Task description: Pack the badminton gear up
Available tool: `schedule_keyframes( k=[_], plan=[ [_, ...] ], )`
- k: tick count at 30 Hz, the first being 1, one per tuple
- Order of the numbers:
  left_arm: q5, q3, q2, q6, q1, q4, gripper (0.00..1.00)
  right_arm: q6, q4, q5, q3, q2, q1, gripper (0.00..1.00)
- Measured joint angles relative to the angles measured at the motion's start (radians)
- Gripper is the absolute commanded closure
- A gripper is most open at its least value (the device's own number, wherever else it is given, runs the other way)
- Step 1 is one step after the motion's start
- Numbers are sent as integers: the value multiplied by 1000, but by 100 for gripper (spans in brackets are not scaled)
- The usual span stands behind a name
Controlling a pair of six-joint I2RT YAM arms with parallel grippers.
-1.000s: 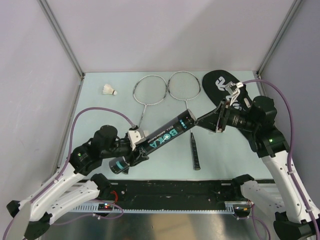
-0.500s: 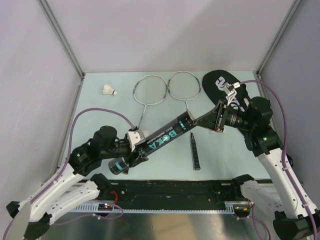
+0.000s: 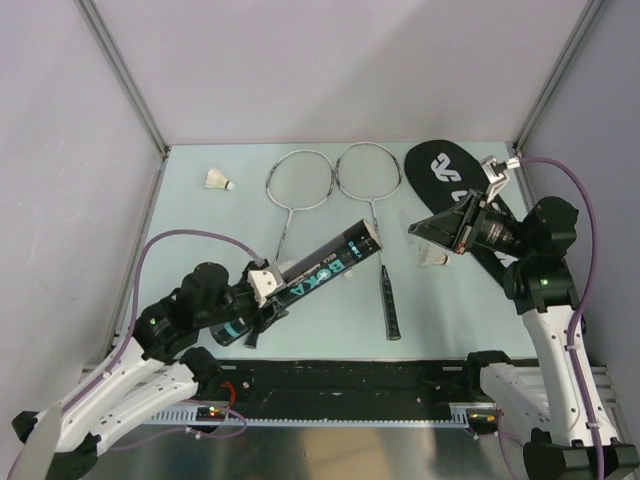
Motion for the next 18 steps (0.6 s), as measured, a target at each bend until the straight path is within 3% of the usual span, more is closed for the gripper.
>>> schedule_keyframes(
  k=[9, 13, 18],
  plan=[
    [-88, -6, -27, 25, 0, -6, 72, 8, -37, 69, 0, -20, -7, 100],
    [-201, -8, -46, 25, 0, 3, 74, -72, -195, 266, 0, -10, 40, 100],
    [-348, -66, -119, 22, 0, 97, 75, -134, -375, 574, -29, 40, 190, 100]
  ],
)
